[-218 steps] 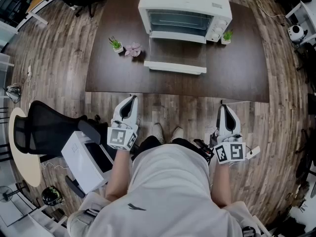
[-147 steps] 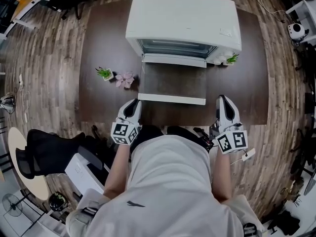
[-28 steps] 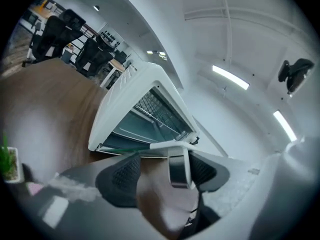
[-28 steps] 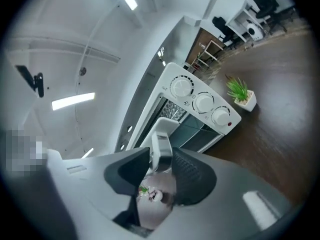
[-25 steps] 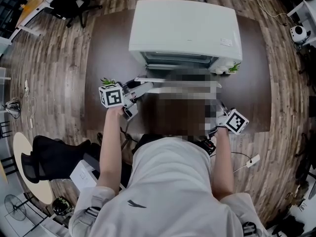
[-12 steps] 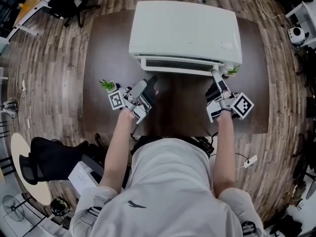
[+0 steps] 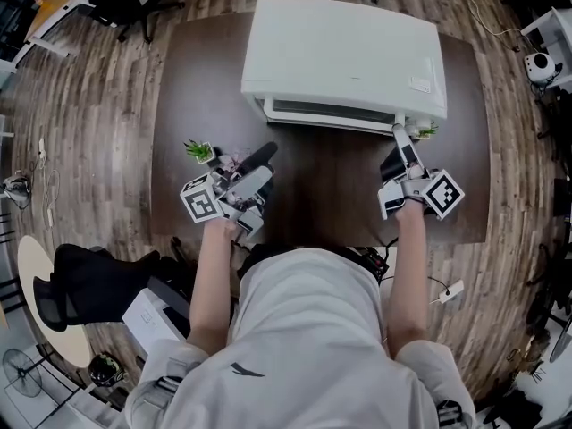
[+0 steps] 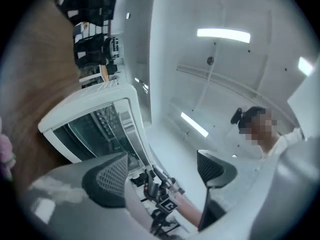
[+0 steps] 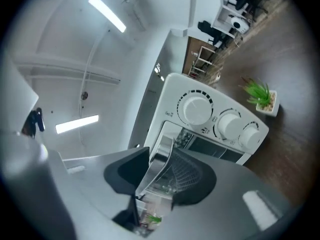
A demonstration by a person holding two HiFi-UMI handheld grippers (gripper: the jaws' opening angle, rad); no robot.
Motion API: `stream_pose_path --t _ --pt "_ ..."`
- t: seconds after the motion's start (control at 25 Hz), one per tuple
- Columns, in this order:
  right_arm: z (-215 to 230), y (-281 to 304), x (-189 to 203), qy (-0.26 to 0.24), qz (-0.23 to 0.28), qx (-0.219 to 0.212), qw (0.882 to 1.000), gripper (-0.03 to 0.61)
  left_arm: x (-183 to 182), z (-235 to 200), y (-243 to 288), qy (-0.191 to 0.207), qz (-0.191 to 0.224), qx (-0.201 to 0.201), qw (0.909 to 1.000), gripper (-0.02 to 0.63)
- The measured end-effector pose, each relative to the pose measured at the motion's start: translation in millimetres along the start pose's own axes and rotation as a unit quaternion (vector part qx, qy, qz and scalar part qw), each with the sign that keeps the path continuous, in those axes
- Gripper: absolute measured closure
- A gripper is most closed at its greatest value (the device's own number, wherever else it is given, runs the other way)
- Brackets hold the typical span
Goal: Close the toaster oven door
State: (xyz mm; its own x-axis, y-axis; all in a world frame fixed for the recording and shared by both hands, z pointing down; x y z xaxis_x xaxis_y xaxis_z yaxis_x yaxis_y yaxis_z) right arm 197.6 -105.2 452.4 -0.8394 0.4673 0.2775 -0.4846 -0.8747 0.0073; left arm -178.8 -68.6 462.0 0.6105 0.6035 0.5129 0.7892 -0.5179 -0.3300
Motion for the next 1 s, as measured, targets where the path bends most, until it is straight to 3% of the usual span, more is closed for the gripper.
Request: stream_pose_path --t 0.12,0.2,0.28,0.4,0.48,0.56,0.64,0.72,0.76,0.8,0.88,1.0 --pt "-20 -20 0 -0.088 0.037 0.017 0.995 0.423 0 27 -3 0.116 -0.048 -0.056 0.9906 0.173" --pt "-35 -35 3 -0.148 0.053 0.023 0.987 0.422 0 42 -5 0.204 -0.077 -0.096 0.9712 0.172" --pt "-52 -50 9 -0.222 0.062 0.031 0.973 0.425 1 56 -7 0.309 -0.097 -0.141 0.9356 0.172" --pt "-74 -74 25 -0.349 0.076 0.034 0.933 0.448 6 79 -10 0.458 -0.114 -0.206 0.8571 0.173" --pt "-83 -88 38 -0.421 0.083 0.043 0.902 0.462 10 91 -17 0.516 -0.106 -0.248 0.8129 0.192" --pt "-85 -98 51 -0.468 0.08 0.056 0.878 0.48 16 101 -25 0.541 -0.082 -0.286 0.7867 0.31" --pt "-84 -104 62 -0.492 0.068 0.065 0.865 0.494 24 107 -33 0.559 -0.061 -0.321 0.7625 0.409" --pt "-83 -108 69 -0.507 0.058 0.07 0.857 0.513 33 110 -40 0.577 -0.065 -0.353 0.7334 0.596" --pt "-84 -109 72 -0.513 0.055 0.071 0.854 0.542 37 109 -43 0.577 -0.072 -0.368 0.7257 0.614" --pt "-85 -109 74 -0.517 0.053 0.072 0.851 0.565 40 109 -46 0.569 -0.077 -0.379 0.726 0.614" --pt "-87 -109 77 -0.526 0.049 0.075 0.846 0.58 42 108 -50 0.55 -0.074 -0.389 0.735 0.614" --pt "-88 -108 82 -0.543 0.043 0.085 0.834 0.58 41 109 -53 0.544 -0.069 -0.399 0.7344 0.614"
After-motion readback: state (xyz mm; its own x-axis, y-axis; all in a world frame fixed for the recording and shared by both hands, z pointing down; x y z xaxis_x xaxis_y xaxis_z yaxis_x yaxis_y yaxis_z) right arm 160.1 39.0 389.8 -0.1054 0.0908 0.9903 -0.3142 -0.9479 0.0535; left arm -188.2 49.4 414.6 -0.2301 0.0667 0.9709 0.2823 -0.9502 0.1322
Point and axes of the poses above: the fingertips, and each gripper's own axes: y forward along the fingers, z to its right, x out of its underside, the point moved 9 cm from there along -y, backward along the fingers, and after that the axes turned 8 degrees about y, right-handed, at the moved point
